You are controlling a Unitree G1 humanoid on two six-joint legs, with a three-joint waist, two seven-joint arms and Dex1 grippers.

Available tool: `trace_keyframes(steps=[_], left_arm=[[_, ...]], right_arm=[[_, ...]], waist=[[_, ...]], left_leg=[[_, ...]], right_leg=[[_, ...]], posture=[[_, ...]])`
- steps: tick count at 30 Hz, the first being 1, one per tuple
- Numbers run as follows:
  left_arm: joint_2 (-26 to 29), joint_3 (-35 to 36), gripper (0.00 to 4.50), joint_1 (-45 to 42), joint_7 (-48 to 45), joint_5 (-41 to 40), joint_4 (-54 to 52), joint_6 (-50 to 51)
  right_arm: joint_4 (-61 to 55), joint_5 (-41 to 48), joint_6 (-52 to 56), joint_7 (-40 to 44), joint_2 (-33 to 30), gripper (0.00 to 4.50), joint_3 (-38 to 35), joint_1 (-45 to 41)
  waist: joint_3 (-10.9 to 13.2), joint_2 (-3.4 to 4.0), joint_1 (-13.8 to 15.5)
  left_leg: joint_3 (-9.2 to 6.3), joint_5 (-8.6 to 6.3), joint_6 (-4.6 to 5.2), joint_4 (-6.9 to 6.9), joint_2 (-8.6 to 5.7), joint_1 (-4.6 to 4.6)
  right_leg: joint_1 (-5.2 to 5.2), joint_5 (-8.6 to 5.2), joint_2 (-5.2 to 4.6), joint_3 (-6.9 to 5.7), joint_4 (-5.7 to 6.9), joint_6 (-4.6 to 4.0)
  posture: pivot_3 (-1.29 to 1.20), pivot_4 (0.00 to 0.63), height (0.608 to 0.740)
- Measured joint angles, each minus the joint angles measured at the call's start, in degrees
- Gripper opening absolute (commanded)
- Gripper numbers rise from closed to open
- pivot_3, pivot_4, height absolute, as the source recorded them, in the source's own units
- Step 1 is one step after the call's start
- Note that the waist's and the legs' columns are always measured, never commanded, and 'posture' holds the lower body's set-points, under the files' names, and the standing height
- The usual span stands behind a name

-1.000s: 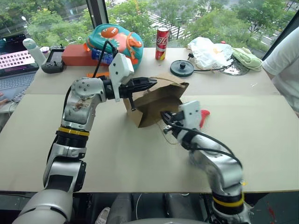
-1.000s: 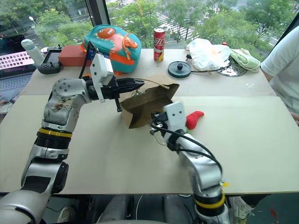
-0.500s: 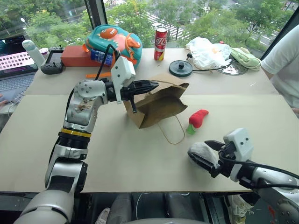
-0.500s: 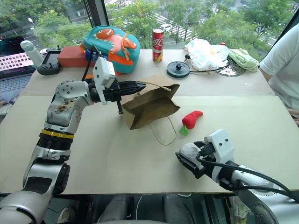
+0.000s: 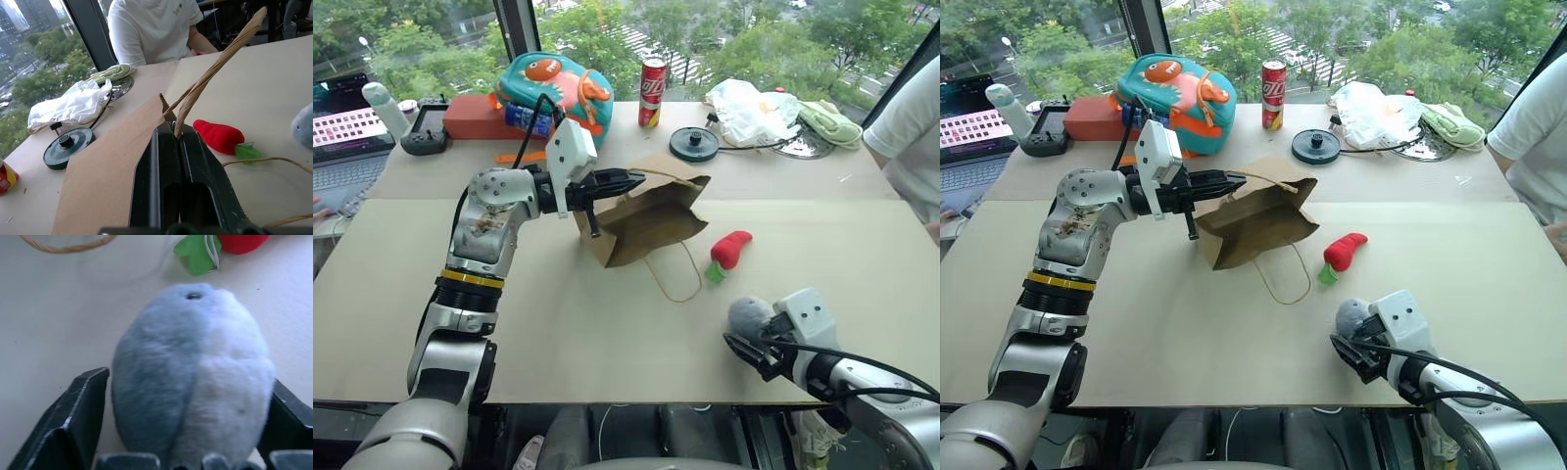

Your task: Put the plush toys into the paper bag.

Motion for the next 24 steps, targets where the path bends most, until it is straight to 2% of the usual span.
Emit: trace_keyframes(steps=[1, 7, 11, 16, 19, 20, 24], left_arm=[[0.00, 0.00, 0.00, 0.00, 0.00, 0.00, 0.04, -0.02], [-0.02, 0.00, 0.00, 0.00, 0.00, 0.00, 0.48, -0.36], [-0.01, 0.00, 0.00, 0.00, 0.00, 0.00, 0.48, -0.37], [-0.20, -0.03, 0.00, -0.02, 0.01, 0.00, 0.42, -0.37], [-0.15, 0.00, 0.00, -0.02, 0.00, -0.01, 0.37, -0.36], [-0.15, 0.00, 0.00, -0.02, 0.00, -0.01, 0.38, -0.35], [-0.21, -0.01, 0.00, -0.01, -0.01, 0.00, 0.47, -0.52]], right_arm=[[0.09, -0.06, -0.37, -0.32, 0.35, 2.53, -0.01, -0.38], [0.45, -0.52, -1.36, -0.80, 0.61, 0.65, 1.01, -1.60], [0.46, -0.75, -1.53, -0.79, 0.41, 0.65, 1.72, -2.04], [0.39, 8.49, 0.69, -3.30, 10.40, 0.65, -4.66, -13.21], [0.65, 14.12, 3.66, -8.22, 16.69, 0.65, -7.20, -22.12], [1.02, 14.49, 4.37, -9.50, 18.18, 0.65, -6.75, -23.79], [8.30, 9.98, 5.57, -17.19, 23.51, 0.65, 3.13, -31.41]], waist=[[0.00, 0.00, 0.02], [0.00, 0.00, 0.09], [0.00, 0.00, 0.14], [0.00, 0.00, -0.15], [0.00, 0.01, -0.04], [0.00, 0.01, -0.04], [-0.01, 0.02, -0.08]], left_leg=[[-0.01, 0.00, 0.00, 0.00, 0.00, 0.00], [0.00, 0.00, 0.00, 0.00, -0.01, -0.02], [0.00, 0.00, 0.00, 0.00, -0.01, -0.02], [-0.02, 0.00, 0.00, 0.00, 0.02, 0.06], [-0.03, 0.00, 0.00, 0.00, 0.02, 0.04], [-0.04, 0.00, 0.00, -0.02, 0.02, 0.03], [0.00, 0.00, 0.00, -0.05, 0.00, -0.11]], right_leg=[[0.01, 0.00, 0.00, 0.00, 0.00, 0.00], [0.00, -0.01, -0.01, 0.00, -0.01, 0.01], [0.00, -0.01, -0.01, 0.00, -0.02, 0.01], [0.01, 0.00, 0.04, 0.03, 0.06, 0.01], [0.00, 0.01, 0.03, 0.01, 0.05, -0.02], [0.01, 0.08, 0.03, 0.01, 0.05, -0.13], [-0.19, 0.23, 0.00, 0.02, 0.05, -0.40]], posture=[[0.00, 0.150, 0.739], [0.00, 0.150, 0.739], [0.00, 0.150, 0.739], [0.00, 0.150, 0.739], [0.00, 0.150, 0.739], [0.00, 0.150, 0.739], [0.00, 0.150, 0.739]])
